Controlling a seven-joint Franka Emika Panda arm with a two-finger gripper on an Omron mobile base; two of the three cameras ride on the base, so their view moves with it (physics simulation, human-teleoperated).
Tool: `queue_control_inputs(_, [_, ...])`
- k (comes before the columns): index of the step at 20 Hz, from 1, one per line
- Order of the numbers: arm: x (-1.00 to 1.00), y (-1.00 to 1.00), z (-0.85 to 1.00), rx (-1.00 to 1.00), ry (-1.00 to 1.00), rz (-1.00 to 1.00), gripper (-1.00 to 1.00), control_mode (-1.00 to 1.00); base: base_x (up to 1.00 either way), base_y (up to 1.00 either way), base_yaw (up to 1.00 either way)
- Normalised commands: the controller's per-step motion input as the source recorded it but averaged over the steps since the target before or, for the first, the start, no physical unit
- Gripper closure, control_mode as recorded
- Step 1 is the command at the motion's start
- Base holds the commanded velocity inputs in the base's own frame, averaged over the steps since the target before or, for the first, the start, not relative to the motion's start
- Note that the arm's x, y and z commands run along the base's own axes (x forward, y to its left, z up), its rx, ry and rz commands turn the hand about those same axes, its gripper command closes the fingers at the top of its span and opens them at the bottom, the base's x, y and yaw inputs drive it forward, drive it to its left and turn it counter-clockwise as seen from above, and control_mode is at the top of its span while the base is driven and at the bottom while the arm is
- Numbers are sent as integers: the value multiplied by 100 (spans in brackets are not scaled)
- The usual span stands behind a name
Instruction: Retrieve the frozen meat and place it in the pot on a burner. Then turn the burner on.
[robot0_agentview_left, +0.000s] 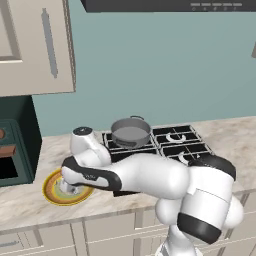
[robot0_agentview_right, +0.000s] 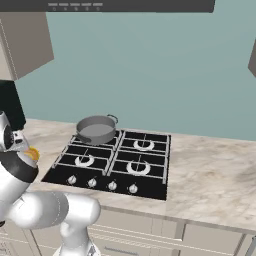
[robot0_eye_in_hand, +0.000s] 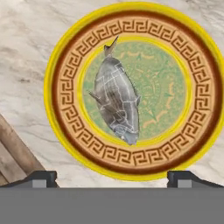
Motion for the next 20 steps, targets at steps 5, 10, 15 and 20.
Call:
queue_control_inputs(5, [28, 23, -27, -3, 2, -2, -100, -100, 0, 0, 0])
queue_control_inputs(10, [13, 32, -18, -4, 0, 0, -100, -100, 0, 0, 0])
queue_control_inputs(15, [21, 10, -17, -4, 1, -1, -100, -100, 0, 0, 0])
queue_control_inputs(20, [34, 14, -15, -5, 4, -2, -100, -100, 0, 0, 0])
